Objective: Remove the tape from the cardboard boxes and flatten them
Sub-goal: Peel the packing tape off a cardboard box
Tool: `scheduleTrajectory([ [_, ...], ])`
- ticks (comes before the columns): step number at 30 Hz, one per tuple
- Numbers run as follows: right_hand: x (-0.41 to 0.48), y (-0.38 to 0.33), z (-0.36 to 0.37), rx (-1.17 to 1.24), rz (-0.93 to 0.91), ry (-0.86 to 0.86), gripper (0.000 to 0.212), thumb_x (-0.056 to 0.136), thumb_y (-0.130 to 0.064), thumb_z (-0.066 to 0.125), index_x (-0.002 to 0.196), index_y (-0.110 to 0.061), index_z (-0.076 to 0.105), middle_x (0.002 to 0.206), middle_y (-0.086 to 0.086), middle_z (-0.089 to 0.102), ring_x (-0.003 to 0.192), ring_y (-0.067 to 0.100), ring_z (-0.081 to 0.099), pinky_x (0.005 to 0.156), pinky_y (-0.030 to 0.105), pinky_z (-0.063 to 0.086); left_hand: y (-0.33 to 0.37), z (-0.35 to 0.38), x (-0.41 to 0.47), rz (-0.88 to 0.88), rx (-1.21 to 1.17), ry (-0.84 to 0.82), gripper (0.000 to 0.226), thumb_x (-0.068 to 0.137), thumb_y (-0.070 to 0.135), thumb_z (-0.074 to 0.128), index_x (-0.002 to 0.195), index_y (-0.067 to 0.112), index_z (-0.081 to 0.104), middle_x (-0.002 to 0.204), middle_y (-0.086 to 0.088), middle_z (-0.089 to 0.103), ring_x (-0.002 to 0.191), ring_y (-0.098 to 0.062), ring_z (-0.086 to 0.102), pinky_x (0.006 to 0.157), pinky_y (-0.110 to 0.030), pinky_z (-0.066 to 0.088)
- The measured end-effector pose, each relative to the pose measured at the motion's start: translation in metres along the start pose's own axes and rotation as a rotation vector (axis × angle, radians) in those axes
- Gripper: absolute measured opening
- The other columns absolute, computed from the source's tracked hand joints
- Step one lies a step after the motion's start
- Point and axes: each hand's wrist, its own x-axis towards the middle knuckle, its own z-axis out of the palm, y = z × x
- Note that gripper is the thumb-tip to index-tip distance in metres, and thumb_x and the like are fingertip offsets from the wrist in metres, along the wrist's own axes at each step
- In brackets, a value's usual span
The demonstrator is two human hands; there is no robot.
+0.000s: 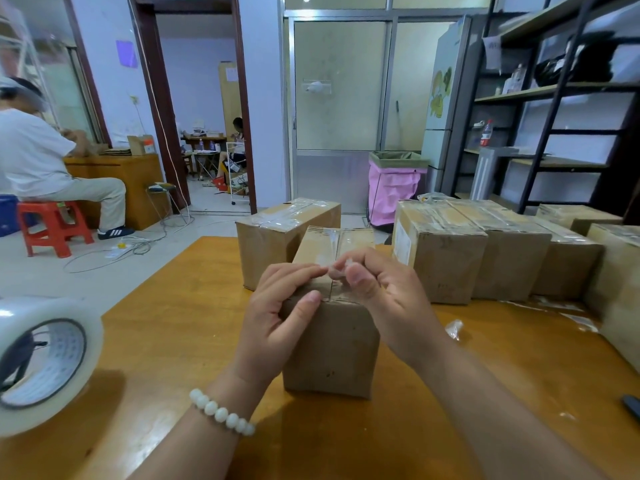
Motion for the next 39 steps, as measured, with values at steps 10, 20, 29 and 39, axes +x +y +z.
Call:
scheduleTrajectory([
  [10, 0.005, -0.001, -0.007, -0.190, 0.083, -0.008, 0.011, 0.082, -0.028, 0.072, 0.090, -0.023, 0.066, 0.100, -0.018, 0.058, 0.098, -0.009, 0.050, 0.079, 0.004, 0.039, 0.001, 0.001, -0.002, 0.013, 0.008, 0.011, 0.031, 0.089, 0.028, 0.054, 0.119, 0.028, 0.060, 0.117, 0.015, 0.064, 0.113, -0.010, 0.057, 0.096, -0.020, 0.043],
  [20, 0.010, -0.005, -0.018, -0.116, 0.183, -0.020, 0.013, 0.086, -0.016, 0.067, 0.073, -0.014, 0.067, 0.079, -0.005, 0.065, 0.066, -0.001, 0.053, 0.063, 0.010, 0.041, 0.000, 0.004, -0.004, -0.141, -0.075, 0.003, 0.027, 0.084, 0.038, 0.057, 0.108, 0.027, 0.063, 0.132, 0.004, 0.056, 0.127, -0.014, 0.050, 0.104, -0.027, 0.040],
  [29, 0.010, 0.000, -0.014, -0.317, 0.001, 0.079, 0.006, 0.085, -0.009, 0.068, 0.081, -0.014, 0.069, 0.082, -0.007, 0.063, 0.077, 0.006, 0.055, 0.066, 0.010, 0.041, -0.002, 0.004, -0.004, -0.163, -0.143, 0.008, 0.016, 0.083, 0.035, 0.059, 0.092, 0.025, 0.066, 0.119, 0.012, 0.064, 0.122, -0.013, 0.054, 0.101, -0.022, 0.041],
  [39, 0.010, -0.008, -0.022, -0.152, 0.131, -0.120, 0.047, 0.078, -0.053, 0.042, 0.088, -0.020, 0.074, 0.086, -0.012, 0.068, 0.086, 0.000, 0.060, 0.071, 0.015, 0.045, -0.003, 0.011, -0.006, -0.376, -0.302, 0.074, 0.044, 0.075, 0.050, 0.055, 0.106, 0.020, 0.057, 0.129, 0.013, 0.058, 0.119, 0.003, 0.052, 0.093, -0.009, 0.037],
])
